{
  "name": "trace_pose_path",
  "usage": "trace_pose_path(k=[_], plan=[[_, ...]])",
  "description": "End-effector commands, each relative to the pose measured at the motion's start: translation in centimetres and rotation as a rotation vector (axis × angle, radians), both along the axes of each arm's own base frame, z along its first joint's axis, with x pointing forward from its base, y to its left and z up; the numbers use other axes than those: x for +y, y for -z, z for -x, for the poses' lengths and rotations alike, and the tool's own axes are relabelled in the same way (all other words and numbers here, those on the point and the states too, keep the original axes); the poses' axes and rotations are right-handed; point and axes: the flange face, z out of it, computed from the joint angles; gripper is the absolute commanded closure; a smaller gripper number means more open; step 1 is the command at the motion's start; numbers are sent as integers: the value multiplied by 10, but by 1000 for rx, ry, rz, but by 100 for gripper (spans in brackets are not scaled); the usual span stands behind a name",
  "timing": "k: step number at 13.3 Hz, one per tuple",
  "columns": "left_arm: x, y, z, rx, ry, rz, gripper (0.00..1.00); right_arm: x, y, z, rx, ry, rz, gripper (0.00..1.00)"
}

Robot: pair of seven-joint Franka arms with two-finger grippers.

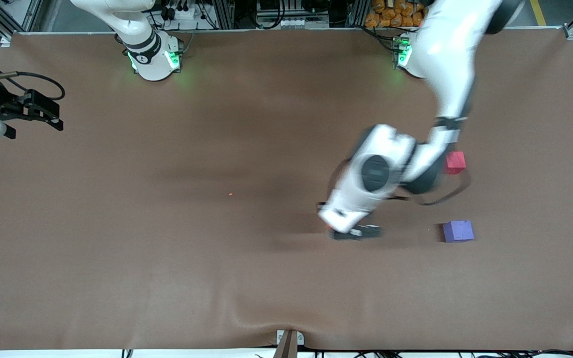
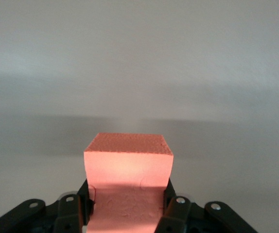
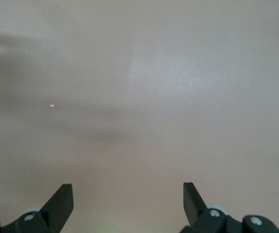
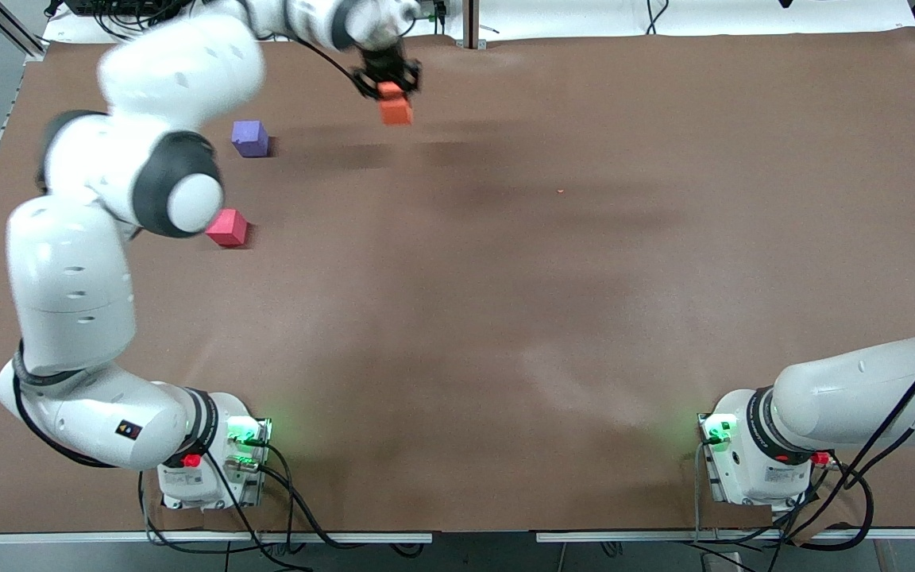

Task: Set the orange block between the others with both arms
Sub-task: 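Carry the orange cube with the left gripper toward the pink cube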

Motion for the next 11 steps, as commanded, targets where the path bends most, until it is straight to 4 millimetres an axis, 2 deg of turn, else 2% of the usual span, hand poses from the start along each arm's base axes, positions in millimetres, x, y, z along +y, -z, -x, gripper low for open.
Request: trace_pose_path(k=[1,2,5,6,8,11], plan=[[88,-34,-5,36,34,34,100,3,-6,8,36,87,-33,0],[119,-42,-8,50,49,30,100,1,-6,8,41,108,-52,0],[166,-48,-1,110,37,-36,100,-12,-5,10,57,125,-62,0],[186,-44,4,116,38,-89,100,-18,-6,10,53,128,-63,0],[207,-32,14,116,39,-144,100,-21,-8,10,46,131,-61,0],[239,0,34,79,18,-171,100,-19,-8,11,46,129,-58,0]])
